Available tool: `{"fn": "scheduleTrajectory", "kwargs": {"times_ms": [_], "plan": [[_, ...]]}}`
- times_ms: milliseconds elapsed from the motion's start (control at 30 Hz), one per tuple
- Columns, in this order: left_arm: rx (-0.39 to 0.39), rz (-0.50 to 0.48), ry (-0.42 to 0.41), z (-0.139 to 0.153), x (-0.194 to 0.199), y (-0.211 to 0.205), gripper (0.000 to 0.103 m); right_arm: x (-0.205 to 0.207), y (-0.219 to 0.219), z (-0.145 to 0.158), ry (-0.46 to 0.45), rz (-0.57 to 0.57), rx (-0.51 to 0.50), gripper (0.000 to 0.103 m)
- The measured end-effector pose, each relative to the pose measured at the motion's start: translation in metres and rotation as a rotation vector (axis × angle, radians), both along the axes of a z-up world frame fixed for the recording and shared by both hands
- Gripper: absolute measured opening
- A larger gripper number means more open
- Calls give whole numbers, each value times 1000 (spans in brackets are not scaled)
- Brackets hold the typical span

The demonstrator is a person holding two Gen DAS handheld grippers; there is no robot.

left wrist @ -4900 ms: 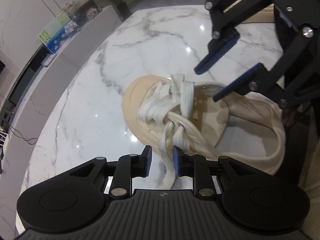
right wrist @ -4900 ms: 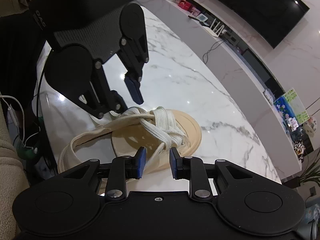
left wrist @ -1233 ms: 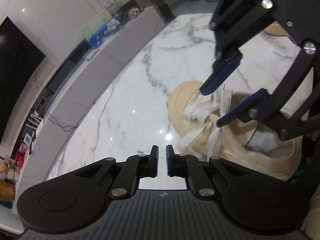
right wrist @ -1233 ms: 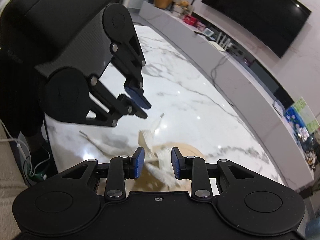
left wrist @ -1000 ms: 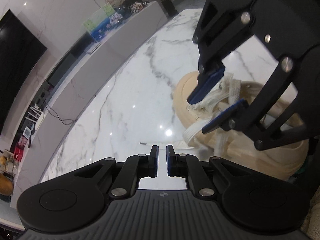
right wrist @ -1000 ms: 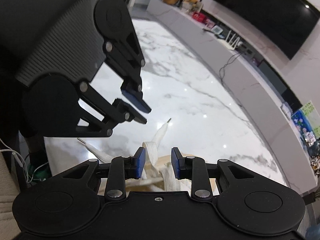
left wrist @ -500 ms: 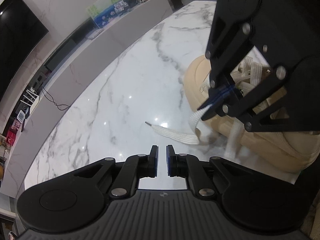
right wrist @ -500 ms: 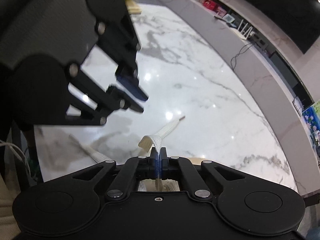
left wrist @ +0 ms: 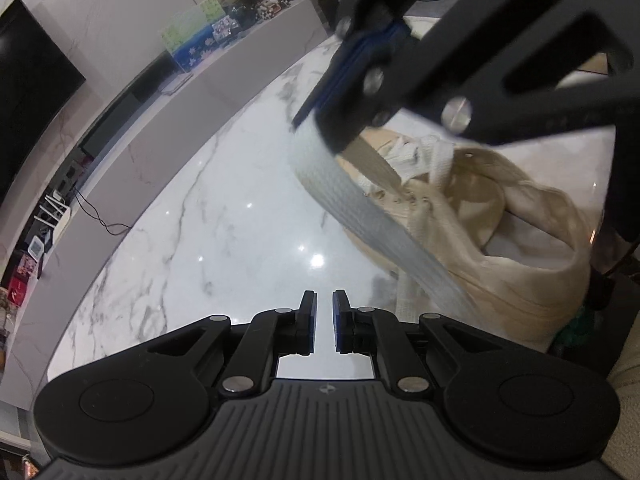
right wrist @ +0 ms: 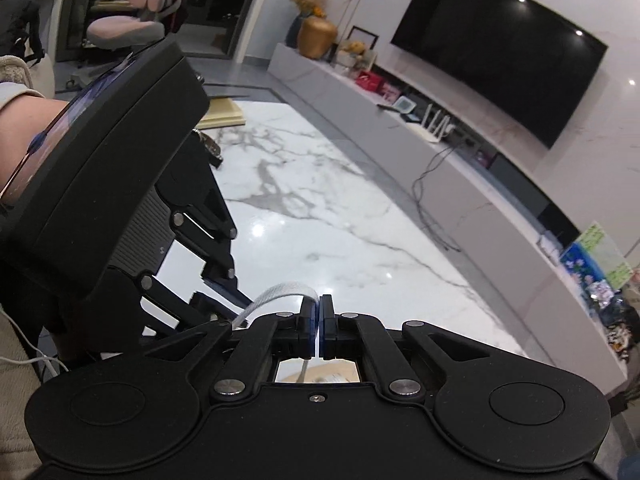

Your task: Lace up shoes with both hands

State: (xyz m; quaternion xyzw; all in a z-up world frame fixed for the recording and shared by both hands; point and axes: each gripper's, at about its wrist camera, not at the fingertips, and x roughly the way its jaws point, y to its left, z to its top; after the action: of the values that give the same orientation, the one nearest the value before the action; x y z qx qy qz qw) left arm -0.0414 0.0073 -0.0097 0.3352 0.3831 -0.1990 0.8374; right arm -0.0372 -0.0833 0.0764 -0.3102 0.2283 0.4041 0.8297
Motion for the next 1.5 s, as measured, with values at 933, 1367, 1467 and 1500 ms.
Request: {"fn": "scheduleTrajectory", "kwargs": {"times_ms": [933,1367,1467,1500], "plan": [[-24,-213,-90,-3,-28,-61,9,-45,-51,1,5,-105,-16,0],[39,-288,-8,-19,-78,-38,9,-55,-44,-24,81,-104,-15,2],[56,-330,25,-29,-84,-37,9,-57,-41,-28,96,-99,-21,4],[73,-360,42,-37,-89,-37,9,-57,-40,-28,100,-93,-22,4]]}}
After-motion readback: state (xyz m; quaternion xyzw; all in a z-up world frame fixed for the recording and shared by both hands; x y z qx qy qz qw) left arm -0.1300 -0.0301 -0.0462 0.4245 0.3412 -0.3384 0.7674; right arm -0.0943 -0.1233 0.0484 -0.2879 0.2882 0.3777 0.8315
